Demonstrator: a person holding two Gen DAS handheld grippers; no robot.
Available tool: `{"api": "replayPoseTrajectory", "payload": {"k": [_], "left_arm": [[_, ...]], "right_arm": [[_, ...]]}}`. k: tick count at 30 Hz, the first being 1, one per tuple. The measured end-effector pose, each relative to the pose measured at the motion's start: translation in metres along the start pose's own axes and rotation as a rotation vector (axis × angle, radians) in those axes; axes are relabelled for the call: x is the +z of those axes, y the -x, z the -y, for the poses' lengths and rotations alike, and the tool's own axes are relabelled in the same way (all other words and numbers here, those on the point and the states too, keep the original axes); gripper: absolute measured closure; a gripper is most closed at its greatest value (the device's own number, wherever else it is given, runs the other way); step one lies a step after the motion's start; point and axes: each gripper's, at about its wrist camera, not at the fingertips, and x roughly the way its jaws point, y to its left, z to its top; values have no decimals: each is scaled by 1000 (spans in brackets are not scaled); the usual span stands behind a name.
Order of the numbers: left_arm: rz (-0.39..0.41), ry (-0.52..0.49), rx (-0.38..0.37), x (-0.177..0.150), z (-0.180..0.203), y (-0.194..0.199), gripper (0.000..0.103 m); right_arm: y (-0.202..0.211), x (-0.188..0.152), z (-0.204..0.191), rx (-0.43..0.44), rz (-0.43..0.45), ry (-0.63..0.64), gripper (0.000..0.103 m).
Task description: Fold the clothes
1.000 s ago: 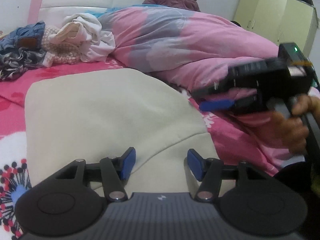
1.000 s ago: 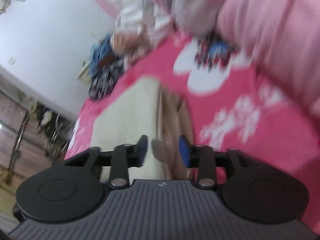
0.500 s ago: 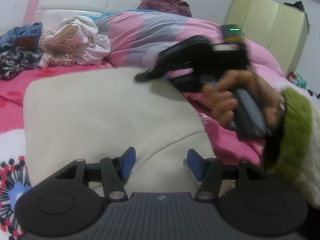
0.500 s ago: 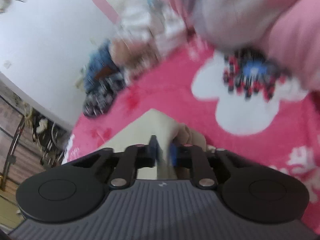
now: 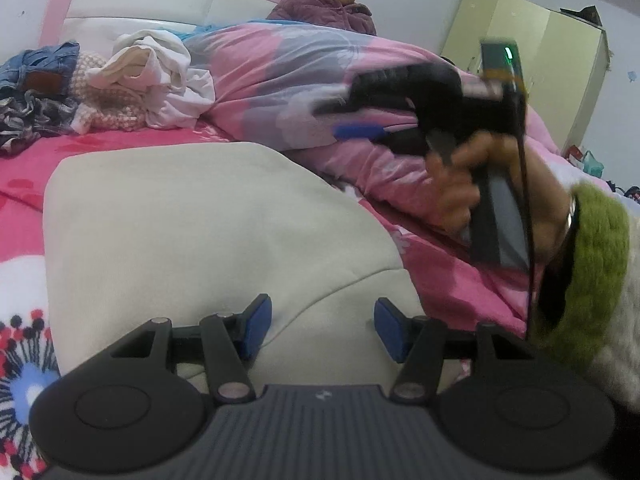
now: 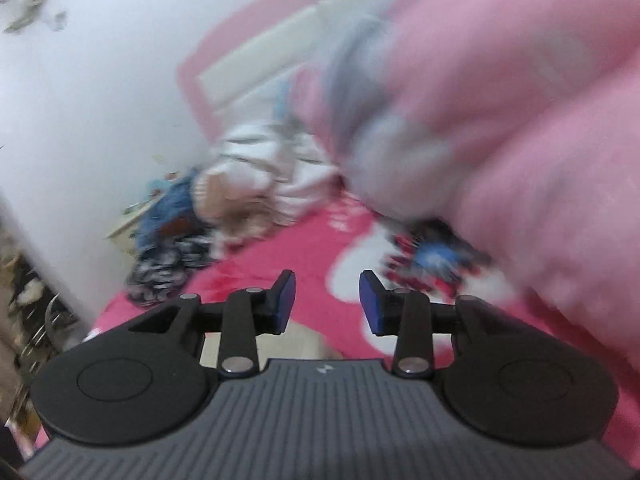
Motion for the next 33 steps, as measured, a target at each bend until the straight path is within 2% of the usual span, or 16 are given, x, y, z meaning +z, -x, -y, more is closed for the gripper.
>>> {"api": "replayPoseTrajectory", "payload": {"k": [1,3,5,6,8,11,14,17,19,22,24,26,27,29,31,33], "left_arm": [[0,-3,2,0,0,0,45],[6,-8,6,-1,0,0,45],[19,-9,10,-4,0,1,45],[22,-8,12,-4,0,1,45],[22,-6,15,-4,0,0,44],[27,10,1,-3,-4,3,44],[19,110,-25,5,-14,13,44],[39,253,-62,11,-31,28,45],[57,340,-77,13,-42,40,45],[118,498,-85,9,-68,66,45],[171,585,-50,6,-86,90,44],[190,637,24,2,-103,110,42],[185,653,53,0,-108,115,40],[170,683,103,-5,-119,123,36],[116,707,80,-10,-126,116,33],[75,734,56,-16,-127,103,31]], "right_arm": [[-9,4,-8,46,-38,37,68],[-44,4,-23,116,-200,82,72],[-82,-6,-18,53,-314,45,77],[-93,-9,-5,41,-333,-23,83],[-113,-14,23,18,-363,-164,83],[-77,3,41,-20,-310,-320,82],[-14,13,49,139,-297,-405,82],[44,4,22,142,-369,-217,82],[53,-18,8,165,-456,-149,82],[38,-70,-2,59,-574,5,83],[36,-74,-1,43,-558,-33,83],[42,-69,2,49,-521,-83,81],[49,-63,5,63,-492,-110,77],[63,-50,10,92,-433,-165,59],[69,-42,21,106,-395,-235,36],[54,-44,40,71,-401,-307,30]]}}
